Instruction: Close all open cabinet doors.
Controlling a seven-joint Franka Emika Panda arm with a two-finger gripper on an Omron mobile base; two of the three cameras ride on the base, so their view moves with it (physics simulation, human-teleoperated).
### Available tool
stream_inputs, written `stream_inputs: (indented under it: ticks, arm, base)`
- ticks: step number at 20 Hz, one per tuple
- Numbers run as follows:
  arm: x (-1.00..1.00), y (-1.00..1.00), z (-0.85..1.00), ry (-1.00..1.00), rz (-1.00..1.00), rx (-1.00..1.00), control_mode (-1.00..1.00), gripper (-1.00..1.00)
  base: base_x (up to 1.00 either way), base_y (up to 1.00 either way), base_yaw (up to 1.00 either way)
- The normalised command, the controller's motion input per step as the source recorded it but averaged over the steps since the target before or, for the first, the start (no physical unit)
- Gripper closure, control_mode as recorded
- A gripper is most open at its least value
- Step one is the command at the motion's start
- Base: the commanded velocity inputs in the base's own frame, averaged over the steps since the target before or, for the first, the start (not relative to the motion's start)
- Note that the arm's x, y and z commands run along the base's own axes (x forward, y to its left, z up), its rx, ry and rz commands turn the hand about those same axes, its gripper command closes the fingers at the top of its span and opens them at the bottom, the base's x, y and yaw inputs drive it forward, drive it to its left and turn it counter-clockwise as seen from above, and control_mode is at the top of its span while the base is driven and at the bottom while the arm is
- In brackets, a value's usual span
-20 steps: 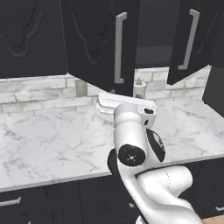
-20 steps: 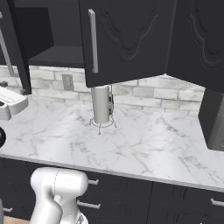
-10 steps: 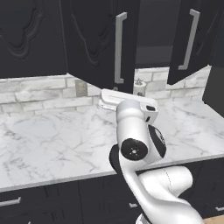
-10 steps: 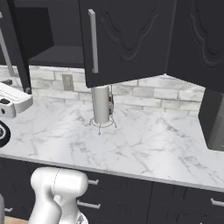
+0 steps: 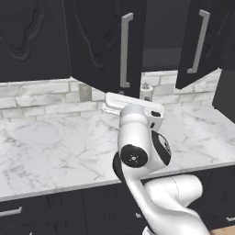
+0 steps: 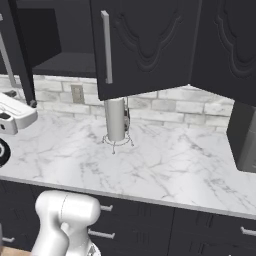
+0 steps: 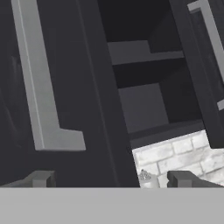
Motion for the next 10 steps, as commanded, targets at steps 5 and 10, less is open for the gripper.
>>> stream_inputs:
  ticks: [5, 10]
  arm:
    - [0.13, 0.08, 0.00, 0.00, -0.12, 0.00, -1.00, -1.00]
    - [0.21, 0.19, 0.00, 0.00, -0.10, 0.00, -1.00, -1.00]
  base:
    - [0.00, 0.00, 0.00]
    - [0.00, 0.00, 0.00]
